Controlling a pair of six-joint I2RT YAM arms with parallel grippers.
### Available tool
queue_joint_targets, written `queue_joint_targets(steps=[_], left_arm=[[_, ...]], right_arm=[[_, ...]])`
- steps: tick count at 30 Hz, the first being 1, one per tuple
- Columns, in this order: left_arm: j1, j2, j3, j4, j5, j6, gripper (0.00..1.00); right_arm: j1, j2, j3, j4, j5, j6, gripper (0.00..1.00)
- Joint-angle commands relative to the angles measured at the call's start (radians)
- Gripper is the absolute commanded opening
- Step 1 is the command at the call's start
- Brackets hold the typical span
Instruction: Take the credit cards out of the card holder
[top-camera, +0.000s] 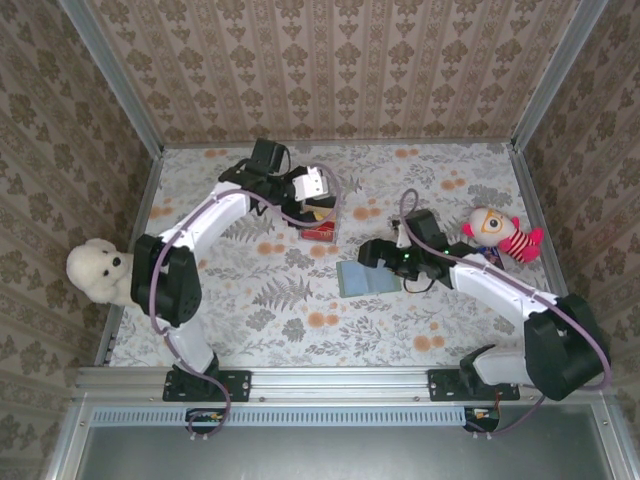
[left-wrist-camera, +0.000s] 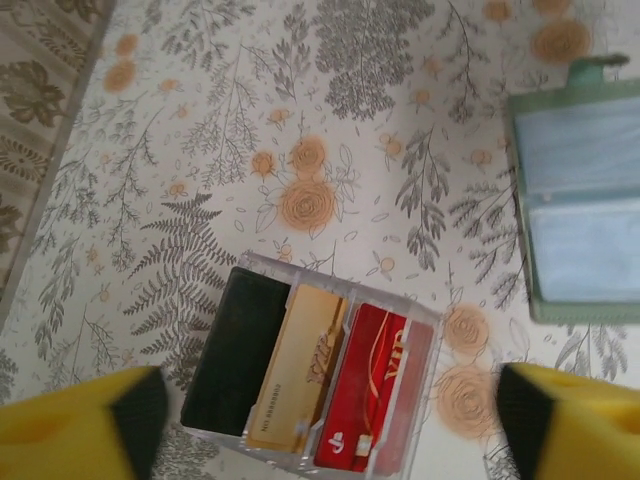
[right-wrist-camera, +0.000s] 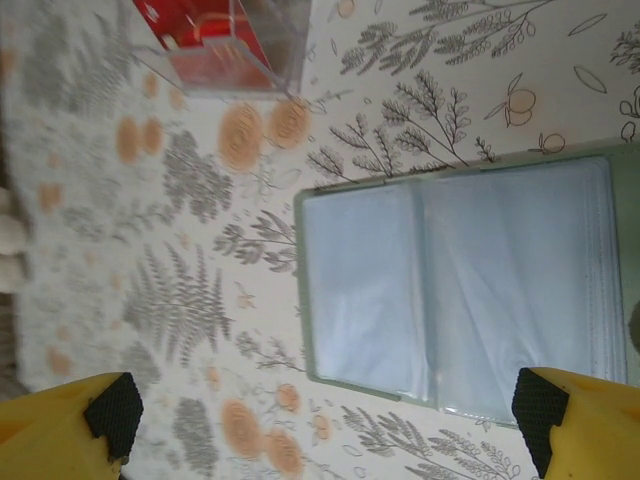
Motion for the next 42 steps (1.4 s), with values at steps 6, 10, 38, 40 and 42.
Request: queue_joint_targets(steps=[6, 10, 38, 40, 42], left_arm=[[-0.004, -0.156, -0.26, 0.293, -0.077, -0.377, 1.0], [-0.008, -0.227, -0.368, 0.372, -0.257, -0.644, 1.0], [0.094, -0.564, -0.584, 0.218, -0.861, -1.362, 1.0], [0.109, -0.589, -0.597, 0.208, -0.87, -1.362, 1.0], [0.128, -0.605, -0.609, 0.196, -0.869, -1.366, 1.0]], right_arm=[[0.173, 0.207, 0.179, -0.22, 0.341, -0.132, 0.93], [0.215, 0.288, 0.236, -0.26, 0.394, -0.151, 0.93], [0.26, 0.578, 0.332, -0.342, 0.496, -0.147, 0.92], [0.26, 0.591, 0.332, -0.354, 0.529, -0.142, 0.9], [0.26, 0.598, 0.326, -0.355, 0.552, -0.138, 0.88]])
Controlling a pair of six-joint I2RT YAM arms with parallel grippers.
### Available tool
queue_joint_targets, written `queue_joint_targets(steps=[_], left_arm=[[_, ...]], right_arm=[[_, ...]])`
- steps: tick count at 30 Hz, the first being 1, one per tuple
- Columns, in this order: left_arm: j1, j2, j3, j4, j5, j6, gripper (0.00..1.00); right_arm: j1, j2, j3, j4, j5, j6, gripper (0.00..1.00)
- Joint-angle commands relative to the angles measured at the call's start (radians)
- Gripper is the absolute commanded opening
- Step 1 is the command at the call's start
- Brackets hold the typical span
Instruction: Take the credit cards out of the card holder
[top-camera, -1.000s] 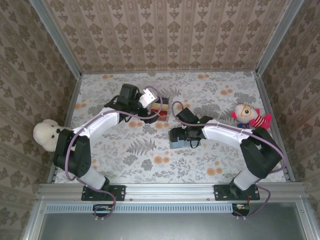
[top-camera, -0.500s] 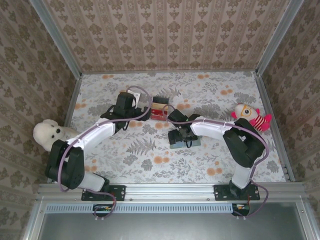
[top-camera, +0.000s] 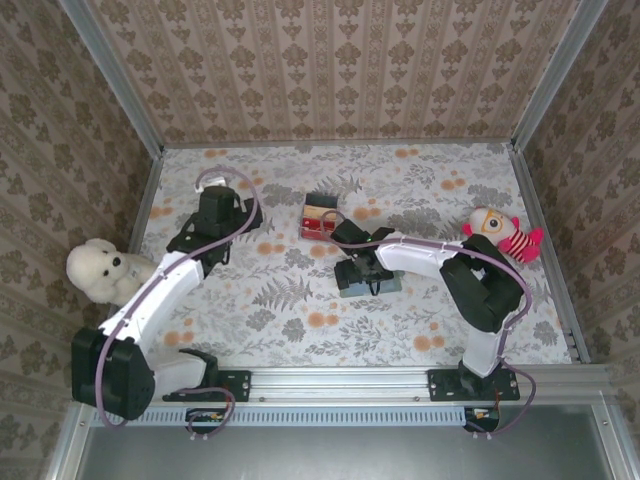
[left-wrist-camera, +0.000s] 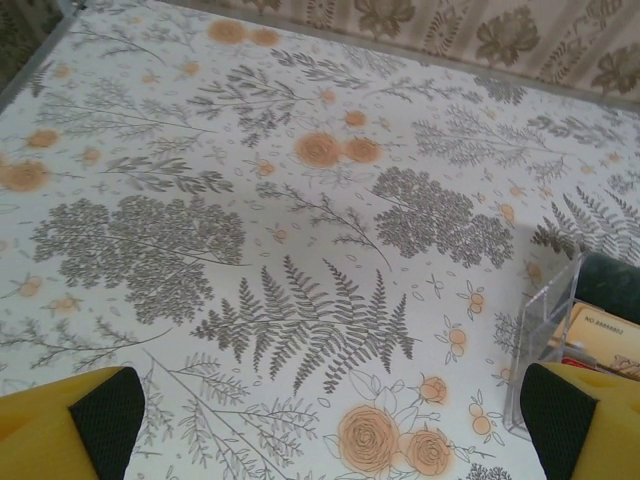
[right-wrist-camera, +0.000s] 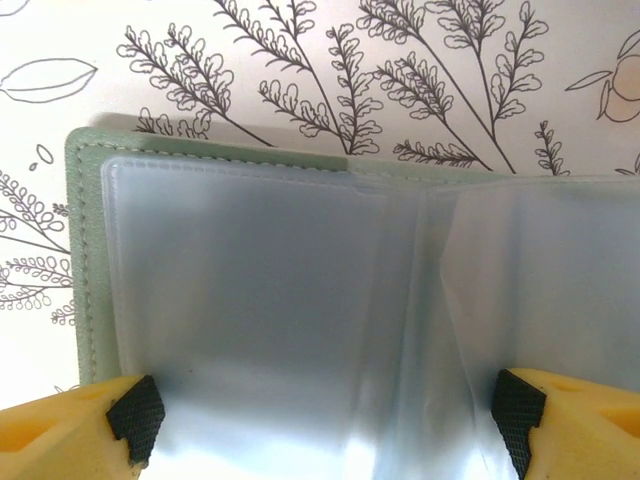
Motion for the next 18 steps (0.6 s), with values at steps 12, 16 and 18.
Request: queue_joint_targets(steps=[12, 16, 18], left_arm=[[0.082, -0.024, -0.079, -0.019, 0.262, -0.085, 0.96], [0.07, 0.008, -0.082, -0.007, 0.356, -0.093, 0.93], [0.049, 0.031, -0.083, 0.001, 0.399, -0.11, 0.86]], right_arm=[[-0.028, 0.029, -0.105, 0.006, 0.093, 0.027, 0.48], [-0.048, -0.006, -0.131, 0.047, 0.062, 0.025, 0.43], [-0.059, -0.019, -0.143, 0.068, 0.037, 0.024, 0.4]])
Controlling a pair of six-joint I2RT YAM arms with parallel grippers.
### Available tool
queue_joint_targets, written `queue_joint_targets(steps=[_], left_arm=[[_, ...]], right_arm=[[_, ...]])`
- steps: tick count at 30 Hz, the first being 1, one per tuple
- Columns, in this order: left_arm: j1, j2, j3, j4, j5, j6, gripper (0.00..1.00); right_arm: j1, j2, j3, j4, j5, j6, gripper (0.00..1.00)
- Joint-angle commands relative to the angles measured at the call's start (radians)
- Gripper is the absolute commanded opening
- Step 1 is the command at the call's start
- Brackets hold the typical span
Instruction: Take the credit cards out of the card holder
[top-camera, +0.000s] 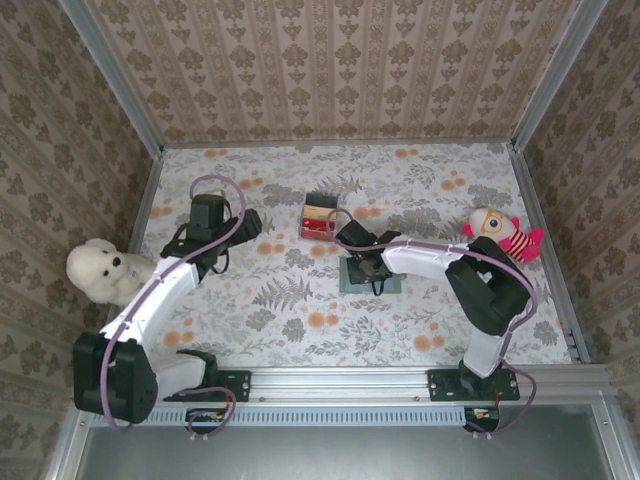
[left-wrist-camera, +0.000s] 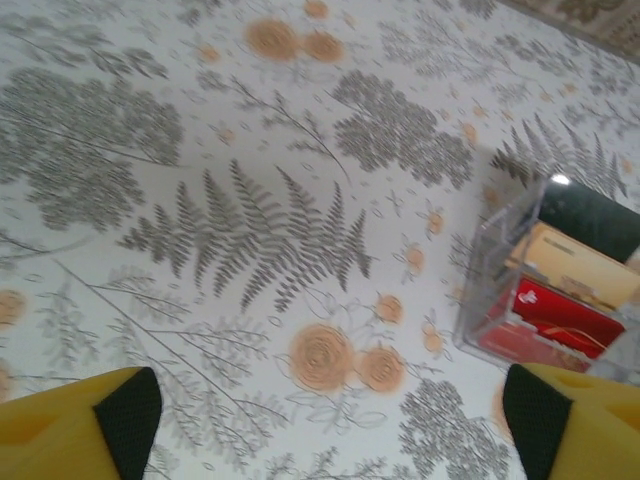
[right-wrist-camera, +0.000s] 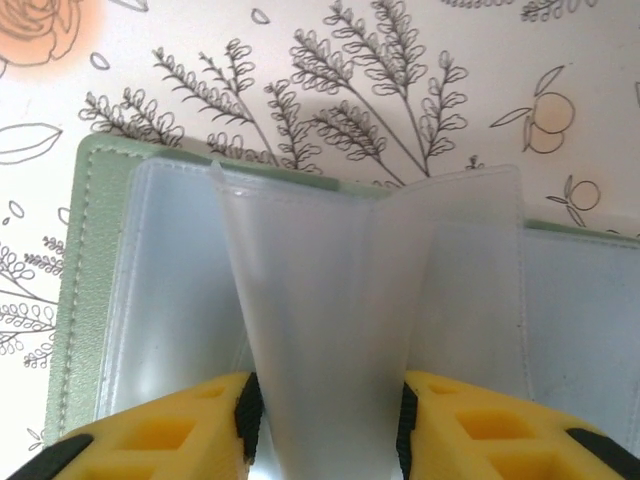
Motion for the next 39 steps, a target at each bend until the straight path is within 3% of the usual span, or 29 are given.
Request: queue_joint_targets(steps=[1, 9, 17, 23, 32, 39], left_arm=[[-0.034, 0.039, -0.02, 0.028, 0.138, -0.037, 0.83], [-0.226, 0.199, -0.014, 0.125, 0.259, -0.157, 0.54], [-0.41, 0.459, 0.04, 0.272, 0.365, -0.283, 0.29], [-0.47, 0.547, 0.102, 0.277, 0.362, -0.309, 0.24], [-0.487, 0.586, 0.136, 0.278, 0.371, -0.322, 0.14], [-0.501, 0.647, 0.187, 0.221, 0.357, -0.329, 0.15]], right_arm=[[-0.037, 0.026, -0.069, -0.028, -0.004, -0.002, 0.39], [-0.074, -0.004, -0.121, 0.084, -0.188, -0.054, 0.33], [-0.08, -0.002, -0.129, 0.085, -0.196, -0.062, 0.33], [-0.083, -0.008, -0.137, 0.09, -0.198, -0.059, 0.32], [-0.086, -0.007, -0.146, 0.102, -0.21, -0.053, 0.31], [-0.093, -0.007, -0.15, 0.107, -0.219, -0.05, 0.3]])
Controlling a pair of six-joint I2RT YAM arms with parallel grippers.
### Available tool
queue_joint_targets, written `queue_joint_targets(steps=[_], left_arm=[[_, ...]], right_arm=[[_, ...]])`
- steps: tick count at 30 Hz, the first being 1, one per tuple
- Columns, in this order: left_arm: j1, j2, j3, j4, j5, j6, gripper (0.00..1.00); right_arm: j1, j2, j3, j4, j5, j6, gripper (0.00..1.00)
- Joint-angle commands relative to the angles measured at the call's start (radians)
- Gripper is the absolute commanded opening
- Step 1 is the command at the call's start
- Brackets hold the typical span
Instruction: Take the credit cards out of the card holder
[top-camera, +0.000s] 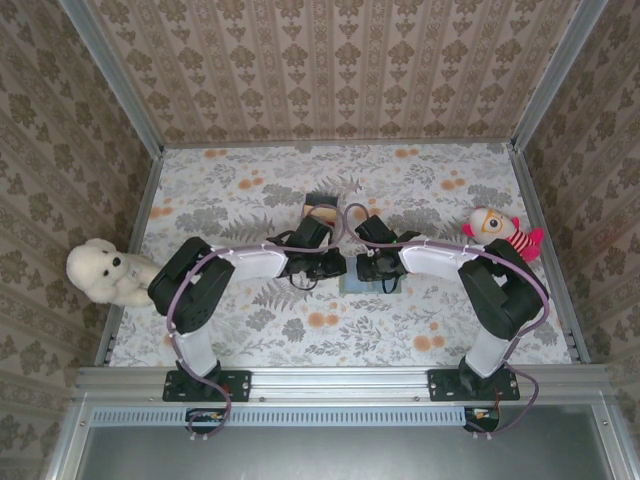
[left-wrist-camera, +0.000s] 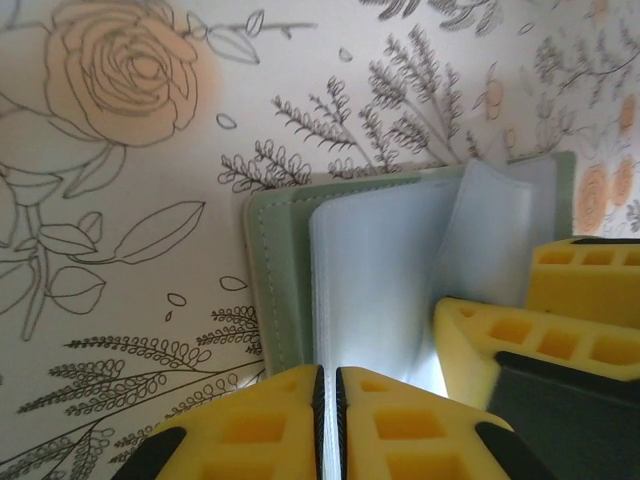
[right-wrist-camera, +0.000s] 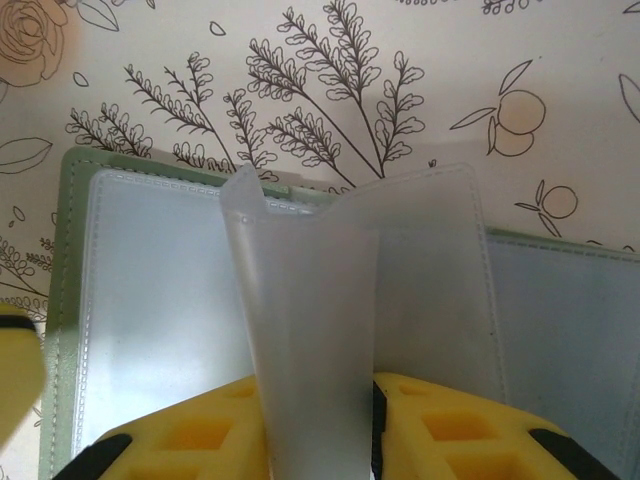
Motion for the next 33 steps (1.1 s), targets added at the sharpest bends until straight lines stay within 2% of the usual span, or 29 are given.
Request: queue_joint_targets(steps=[1, 4, 8, 16, 33], left_arm=[[-0.005, 0.025, 0.039, -0.044, -0.006, -0.017, 0.16], [-0.004, 0.041, 0.038, -0.049, -0.019, -0.023, 0.18], [-0.005, 0.075, 0.039, -0.02, 0.018, -0.043, 0.19], [-0.005, 0.092, 0.031, 0.064, 0.097, -0.06, 0.08], [-0.017, 0.123, 0.061, 0.167, 0.218, -0.015, 0.02]], right_arm=[[-0.001, 0.052, -0.053, -0.008, -0.05, 0.002, 0.3], [-0.004, 0.049, -0.056, -0.006, -0.05, 0.002, 0.3], [-0.005, 0.051, -0.058, 0.002, -0.061, 0.002, 0.3], [-0.014, 0.054, -0.072, 0.037, -0.113, 0.007, 0.27], [-0.055, 0.008, -0.124, 0.115, -0.219, 0.019, 0.26]])
